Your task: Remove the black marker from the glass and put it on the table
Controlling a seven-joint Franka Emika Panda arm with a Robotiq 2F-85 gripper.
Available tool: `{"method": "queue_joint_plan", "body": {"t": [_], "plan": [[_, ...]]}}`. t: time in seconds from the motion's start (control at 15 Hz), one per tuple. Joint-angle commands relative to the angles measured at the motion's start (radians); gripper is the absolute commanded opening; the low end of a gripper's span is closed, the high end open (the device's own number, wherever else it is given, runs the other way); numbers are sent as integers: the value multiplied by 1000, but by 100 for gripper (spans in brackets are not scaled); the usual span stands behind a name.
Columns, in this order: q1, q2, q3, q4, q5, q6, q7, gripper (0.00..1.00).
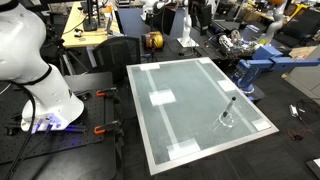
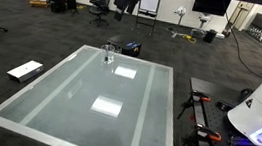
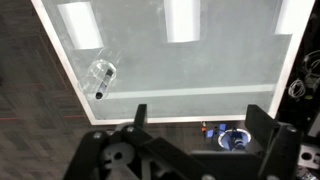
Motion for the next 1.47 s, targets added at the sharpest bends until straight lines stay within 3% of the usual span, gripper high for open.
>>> {"method": "queue_joint_plan", "body": {"t": [0.0,0.13,0.33,0.73,0.93,1.4], "plan": [[-42,64,1,-14,-207,166,226,100],[-59,104,-13,-2,-388,221,398,100],[-59,156,-56,44,-635,211,656,100],[-21,248,-88,115,-964,148,1128,100],[-5,282,-80,125,-996,125,1226,100],[-6,283,-82,104,-969,162,1194,100]]}}
